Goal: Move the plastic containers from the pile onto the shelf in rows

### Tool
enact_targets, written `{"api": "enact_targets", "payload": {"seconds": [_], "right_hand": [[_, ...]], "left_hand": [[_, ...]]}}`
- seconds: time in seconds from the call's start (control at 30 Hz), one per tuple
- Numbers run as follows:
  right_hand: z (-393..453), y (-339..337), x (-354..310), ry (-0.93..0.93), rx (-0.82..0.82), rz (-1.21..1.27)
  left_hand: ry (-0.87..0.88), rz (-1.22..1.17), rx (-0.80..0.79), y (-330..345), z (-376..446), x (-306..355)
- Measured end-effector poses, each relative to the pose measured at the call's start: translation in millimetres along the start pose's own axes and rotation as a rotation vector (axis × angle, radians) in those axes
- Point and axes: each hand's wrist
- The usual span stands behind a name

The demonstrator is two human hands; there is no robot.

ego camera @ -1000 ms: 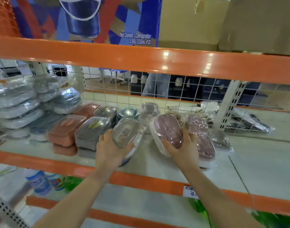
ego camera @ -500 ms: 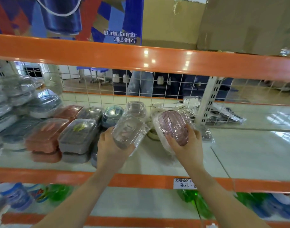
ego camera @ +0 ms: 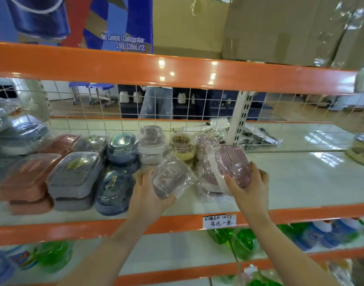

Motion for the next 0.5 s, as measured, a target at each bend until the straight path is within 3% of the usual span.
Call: {"api": "enact_targets", "payload": {"seconds": [0.23,0.5], "right_hand": [[-2.4,-0.2,11.4,-0.010,-0.047,-0.065],[4.9,5.8,9.8,-0.057,-0.047,-0.123]], "left_hand": [[-0.132,-0.034,-0.062,17.2,8.8,-19.0],[-0.013,-0.046,-0.037,15.5,9.8,-25.2]]}}
Point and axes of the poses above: each hand's wrist, its own z-axis towards the middle knuckle, its own y-axis out of the palm, x = y × z, and after that the axes turned 13 degrees about -z, right-handed
